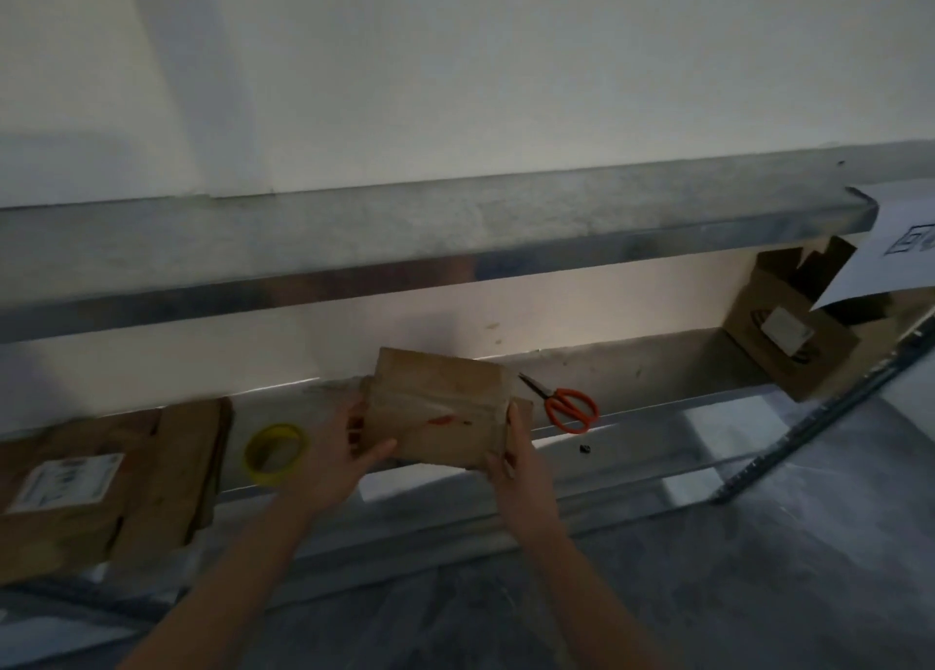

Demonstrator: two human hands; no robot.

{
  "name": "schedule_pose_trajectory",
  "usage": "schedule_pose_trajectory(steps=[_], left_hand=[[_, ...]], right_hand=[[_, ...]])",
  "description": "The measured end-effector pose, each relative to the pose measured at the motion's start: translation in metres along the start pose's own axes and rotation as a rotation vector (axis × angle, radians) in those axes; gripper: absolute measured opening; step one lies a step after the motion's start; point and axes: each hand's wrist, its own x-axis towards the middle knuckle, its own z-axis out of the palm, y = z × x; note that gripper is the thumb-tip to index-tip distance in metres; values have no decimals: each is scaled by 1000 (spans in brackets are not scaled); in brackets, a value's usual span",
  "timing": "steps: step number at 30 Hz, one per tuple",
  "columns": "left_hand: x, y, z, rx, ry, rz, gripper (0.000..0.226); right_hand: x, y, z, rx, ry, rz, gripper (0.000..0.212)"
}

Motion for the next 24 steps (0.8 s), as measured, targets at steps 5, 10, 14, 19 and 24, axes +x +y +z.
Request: schedule_pose_trajectory(steps=[5, 10, 14, 19, 24], left_hand=[[-23, 11, 20, -91, -43, 68, 102], [-19, 7, 23, -6, 3, -4, 88], [11, 15, 11, 73, -41, -87, 124], [46, 20, -5, 243, -251, -13, 138], [40, 13, -1, 283, -103, 33, 118]], right_hand=[[18, -6, -8, 176, 131, 44, 57], [37, -10, -14, -33, 128, 133, 62], [43, -8, -9, -5, 135, 174, 72], [41, -1, 4, 434, 228, 361, 45], [20, 5, 29, 450, 45, 305, 92]])
